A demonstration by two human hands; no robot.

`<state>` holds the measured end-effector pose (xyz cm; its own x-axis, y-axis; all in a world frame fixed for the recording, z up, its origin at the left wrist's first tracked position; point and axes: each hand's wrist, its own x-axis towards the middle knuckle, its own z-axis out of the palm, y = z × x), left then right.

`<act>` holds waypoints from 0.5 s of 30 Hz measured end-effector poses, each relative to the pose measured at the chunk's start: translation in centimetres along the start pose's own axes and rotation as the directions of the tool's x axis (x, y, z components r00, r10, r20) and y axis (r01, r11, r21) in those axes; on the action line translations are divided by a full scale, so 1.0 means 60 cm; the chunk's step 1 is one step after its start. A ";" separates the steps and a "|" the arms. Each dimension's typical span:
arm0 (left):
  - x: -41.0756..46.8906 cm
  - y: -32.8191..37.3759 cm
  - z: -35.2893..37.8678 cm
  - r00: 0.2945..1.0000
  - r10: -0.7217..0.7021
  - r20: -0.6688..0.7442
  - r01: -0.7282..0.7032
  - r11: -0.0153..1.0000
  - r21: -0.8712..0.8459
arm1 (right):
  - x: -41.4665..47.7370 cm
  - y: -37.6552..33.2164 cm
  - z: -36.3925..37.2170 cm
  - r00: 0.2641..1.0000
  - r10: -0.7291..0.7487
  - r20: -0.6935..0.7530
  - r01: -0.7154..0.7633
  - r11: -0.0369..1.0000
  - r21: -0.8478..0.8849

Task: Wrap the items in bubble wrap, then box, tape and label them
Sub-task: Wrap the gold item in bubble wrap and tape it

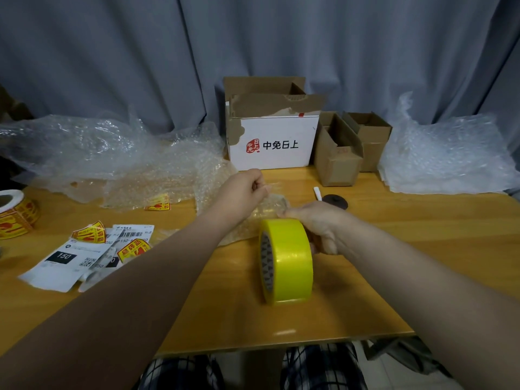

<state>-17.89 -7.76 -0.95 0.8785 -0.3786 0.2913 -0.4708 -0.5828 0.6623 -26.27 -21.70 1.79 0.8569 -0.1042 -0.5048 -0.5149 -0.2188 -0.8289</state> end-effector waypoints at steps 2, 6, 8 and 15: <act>0.000 0.001 0.005 0.999 0.017 -0.028 -0.015 0.997 0.079 | 0.004 -0.001 -0.002 1.000 0.010 0.008 -0.009 1.000 -0.006; 0.003 -0.006 0.007 0.996 0.044 -0.078 -0.031 0.986 0.166 | 0.014 -0.006 -0.003 1.000 0.023 0.011 -0.022 0.994 -0.109; 0.004 0.000 0.006 0.998 0.010 -0.057 0.001 0.983 0.184 | 0.023 -0.009 -0.010 0.999 -0.024 -0.028 0.015 0.958 -0.285; 0.017 0.016 -0.003 0.993 -0.115 0.019 0.113 0.989 0.097 | 0.062 0.002 -0.042 0.706 -0.675 0.214 0.617 0.438 -0.654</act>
<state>-17.41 -8.56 0.10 0.9252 -0.3223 0.2002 -0.3743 -0.6890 0.6206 -23.04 -24.53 0.42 0.9475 0.2817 0.1511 0.3186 -0.7947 -0.5167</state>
